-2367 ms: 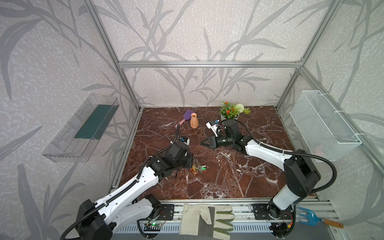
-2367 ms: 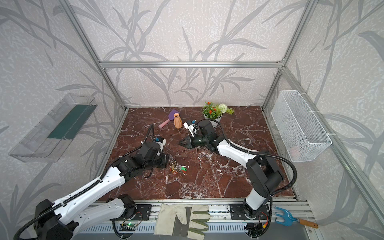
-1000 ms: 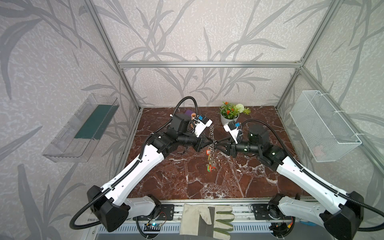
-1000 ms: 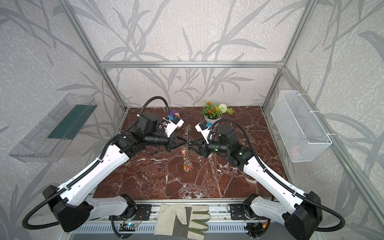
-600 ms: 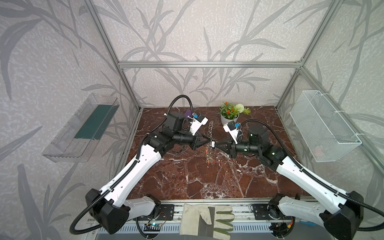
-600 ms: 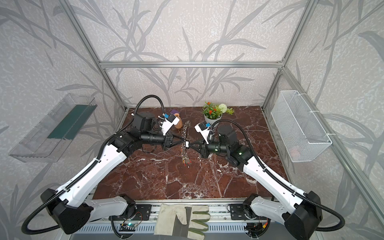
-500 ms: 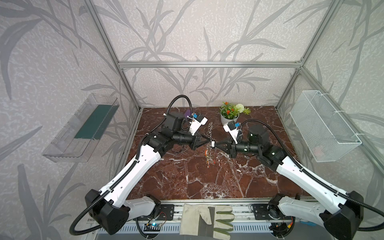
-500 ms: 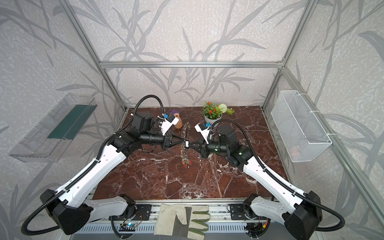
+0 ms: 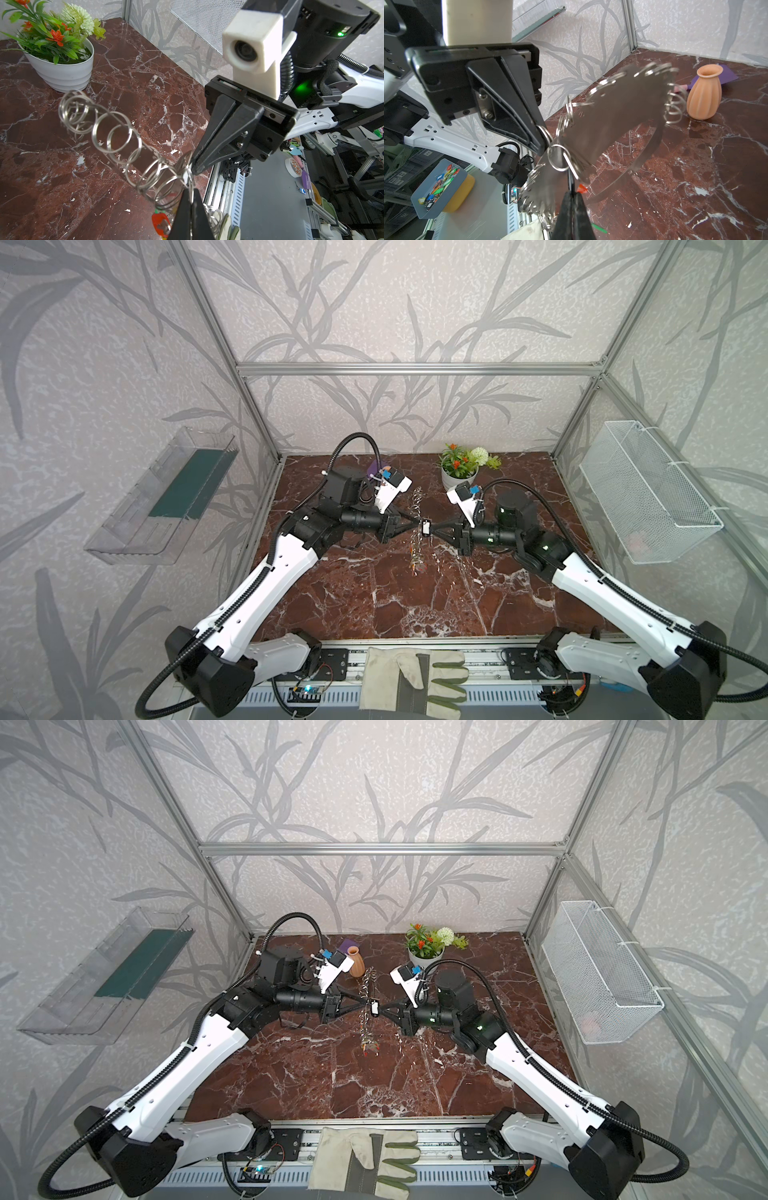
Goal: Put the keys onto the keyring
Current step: 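Hold the plate raised between both grippers over the table centre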
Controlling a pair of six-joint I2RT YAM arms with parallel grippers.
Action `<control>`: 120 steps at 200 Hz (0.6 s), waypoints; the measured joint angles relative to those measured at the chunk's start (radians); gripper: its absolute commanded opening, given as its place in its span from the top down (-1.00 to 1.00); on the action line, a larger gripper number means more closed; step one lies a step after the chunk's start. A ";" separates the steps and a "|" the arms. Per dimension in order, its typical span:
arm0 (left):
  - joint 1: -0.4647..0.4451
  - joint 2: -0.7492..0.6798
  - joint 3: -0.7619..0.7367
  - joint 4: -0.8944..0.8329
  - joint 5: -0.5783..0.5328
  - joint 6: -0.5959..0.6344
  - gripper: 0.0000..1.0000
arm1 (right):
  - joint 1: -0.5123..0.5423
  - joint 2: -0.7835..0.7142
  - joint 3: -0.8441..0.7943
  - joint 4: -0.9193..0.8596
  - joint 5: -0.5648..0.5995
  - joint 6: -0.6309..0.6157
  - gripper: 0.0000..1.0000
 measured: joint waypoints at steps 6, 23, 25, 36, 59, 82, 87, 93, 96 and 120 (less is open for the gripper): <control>0.001 -0.002 -0.004 0.006 0.000 -0.001 1.00 | 0.000 0.000 -0.003 0.000 0.000 0.001 1.00; 0.005 -0.006 -0.013 0.015 0.003 -0.006 1.00 | 0.000 0.000 -0.007 0.004 0.000 0.004 1.00; 0.005 -0.006 -0.015 0.017 0.003 -0.008 1.00 | 0.000 0.000 -0.008 0.005 0.000 0.005 1.00; 0.006 -0.009 -0.022 0.026 0.003 -0.014 1.00 | 0.000 0.005 -0.010 0.010 -0.001 0.010 1.00; 0.007 -0.016 -0.039 0.055 0.006 -0.035 1.00 | 0.000 0.026 -0.014 0.031 -0.013 0.023 1.00; 0.010 -0.019 -0.064 0.095 0.011 -0.068 1.00 | 0.000 0.057 -0.014 0.054 -0.030 0.036 1.00; 0.010 -0.019 -0.069 0.105 0.013 -0.074 1.00 | 0.000 0.064 -0.014 0.059 -0.033 0.038 1.00; 0.010 -0.019 -0.075 0.112 0.015 -0.081 1.00 | 0.000 0.073 -0.014 0.064 -0.038 0.040 1.00; 0.011 -0.019 -0.078 0.116 0.016 -0.087 1.00 | 0.000 0.077 -0.014 0.067 -0.039 0.041 1.00; 0.013 -0.019 -0.095 0.141 0.021 -0.112 1.00 | 0.009 0.104 -0.013 0.080 -0.047 0.046 1.00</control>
